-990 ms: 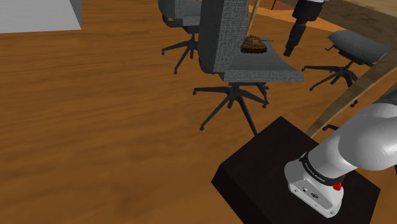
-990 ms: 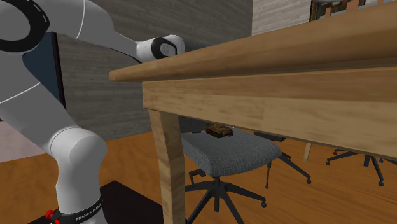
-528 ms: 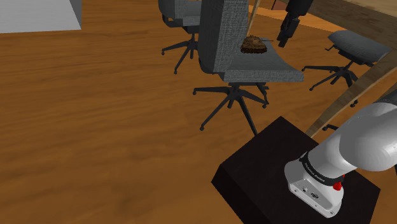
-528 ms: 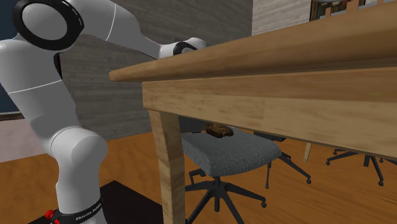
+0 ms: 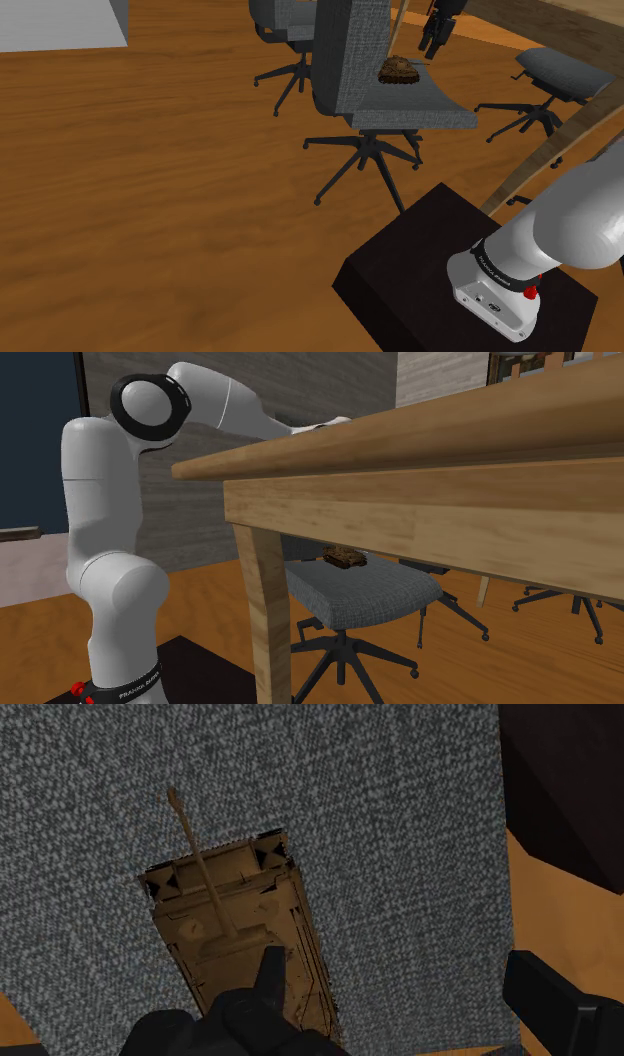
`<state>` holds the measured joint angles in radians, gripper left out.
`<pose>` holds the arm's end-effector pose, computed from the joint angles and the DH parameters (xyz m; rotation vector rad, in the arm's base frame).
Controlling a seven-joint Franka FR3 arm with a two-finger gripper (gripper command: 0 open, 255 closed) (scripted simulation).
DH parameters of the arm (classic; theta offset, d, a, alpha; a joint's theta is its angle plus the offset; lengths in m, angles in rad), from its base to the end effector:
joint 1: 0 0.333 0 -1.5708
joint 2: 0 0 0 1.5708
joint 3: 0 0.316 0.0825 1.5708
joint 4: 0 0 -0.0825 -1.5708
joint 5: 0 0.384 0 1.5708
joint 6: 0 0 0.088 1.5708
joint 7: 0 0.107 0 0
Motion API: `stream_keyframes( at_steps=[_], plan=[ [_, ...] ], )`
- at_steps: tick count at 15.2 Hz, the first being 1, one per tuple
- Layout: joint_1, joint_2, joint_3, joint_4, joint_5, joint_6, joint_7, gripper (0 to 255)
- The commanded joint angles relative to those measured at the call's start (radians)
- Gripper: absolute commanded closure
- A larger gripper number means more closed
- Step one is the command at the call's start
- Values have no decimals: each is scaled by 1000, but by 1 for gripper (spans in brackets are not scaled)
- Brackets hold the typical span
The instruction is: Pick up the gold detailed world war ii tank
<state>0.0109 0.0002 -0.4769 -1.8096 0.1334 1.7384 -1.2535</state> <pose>0.5017 -0.2388 0.5260 -2.7870 -1.1140 -0.0788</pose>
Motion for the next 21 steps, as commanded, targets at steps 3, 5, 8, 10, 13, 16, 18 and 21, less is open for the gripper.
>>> stream_keyframes(
  at_steps=[3, 5, 8, 10, 13, 16, 18, 21],
  plan=[
    [-44, 195, -19, 209, 123, -50, -170, 0],
    [-71, 260, -14, 289, 161, -76, -215, 0],
    [-68, 260, -11, 249, 162, -37, -222, 0],
    [-67, 261, -10, 224, 164, -11, -227, 0],
    [-65, 264, -8, 193, 167, 21, -234, 0],
    [-65, 265, -8, 196, 167, 20, -234, 255],
    [-65, 265, -8, 196, 168, 20, -234, 255],
    [-65, 267, -8, 197, 168, 20, -234, 255]
  ],
)
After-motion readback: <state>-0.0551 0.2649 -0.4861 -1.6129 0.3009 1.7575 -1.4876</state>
